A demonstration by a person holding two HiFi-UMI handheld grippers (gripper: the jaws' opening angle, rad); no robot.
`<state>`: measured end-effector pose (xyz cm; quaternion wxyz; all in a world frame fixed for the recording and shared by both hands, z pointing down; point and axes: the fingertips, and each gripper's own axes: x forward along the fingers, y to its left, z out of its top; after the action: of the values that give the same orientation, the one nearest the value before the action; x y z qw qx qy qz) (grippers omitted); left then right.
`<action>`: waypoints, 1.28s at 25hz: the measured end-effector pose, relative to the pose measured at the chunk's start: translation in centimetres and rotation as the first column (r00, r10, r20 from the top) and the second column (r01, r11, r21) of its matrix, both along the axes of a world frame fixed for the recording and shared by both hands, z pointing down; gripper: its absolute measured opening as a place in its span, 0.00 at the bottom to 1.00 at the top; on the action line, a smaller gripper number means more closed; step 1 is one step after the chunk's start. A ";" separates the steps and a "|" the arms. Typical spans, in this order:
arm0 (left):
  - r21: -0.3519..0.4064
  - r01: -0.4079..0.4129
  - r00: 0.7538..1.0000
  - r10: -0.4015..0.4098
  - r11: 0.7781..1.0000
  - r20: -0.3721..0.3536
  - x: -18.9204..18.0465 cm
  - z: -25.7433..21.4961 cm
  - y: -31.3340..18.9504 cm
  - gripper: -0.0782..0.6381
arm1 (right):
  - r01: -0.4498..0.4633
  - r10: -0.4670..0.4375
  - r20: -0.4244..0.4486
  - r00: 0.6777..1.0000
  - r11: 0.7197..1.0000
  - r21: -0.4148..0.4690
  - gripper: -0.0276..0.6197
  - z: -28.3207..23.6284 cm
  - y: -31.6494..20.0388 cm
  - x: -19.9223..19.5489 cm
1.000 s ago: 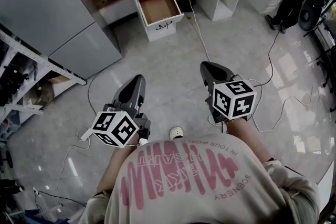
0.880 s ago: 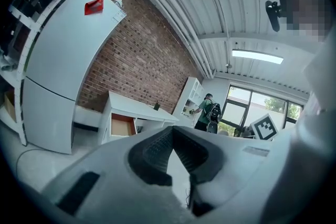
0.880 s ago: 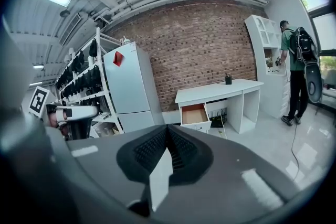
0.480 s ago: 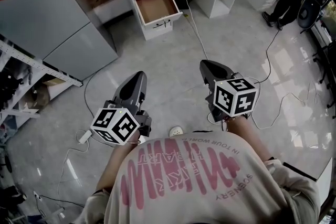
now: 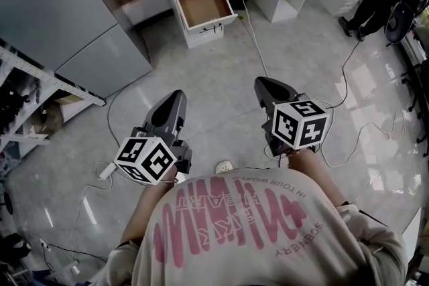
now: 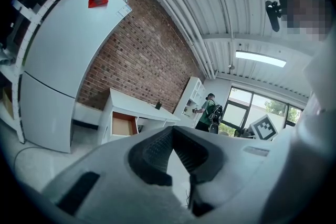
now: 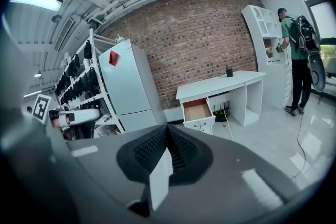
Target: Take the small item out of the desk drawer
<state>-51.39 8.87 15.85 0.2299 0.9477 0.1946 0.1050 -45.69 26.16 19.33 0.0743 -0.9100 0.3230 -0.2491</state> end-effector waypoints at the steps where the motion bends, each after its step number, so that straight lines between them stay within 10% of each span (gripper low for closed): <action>1: 0.001 0.000 1.000 0.000 1.000 0.002 0.2 0.0 -0.1 0.12 | -0.001 0.001 0.006 1.000 1.000 0.000 0.06 0.2 0.0 0.2; 32: -0.026 0.086 0.993 -0.084 0.996 0.078 9.6 3.7 -3.7 0.12 | 0.056 -0.053 0.096 0.994 0.998 -0.026 0.06 4.4 -2.5 11.3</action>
<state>-41.83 5.20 19.53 0.2553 0.9470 0.1468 0.1285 -34.40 23.67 23.70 0.0698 -0.8889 0.3403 -0.2985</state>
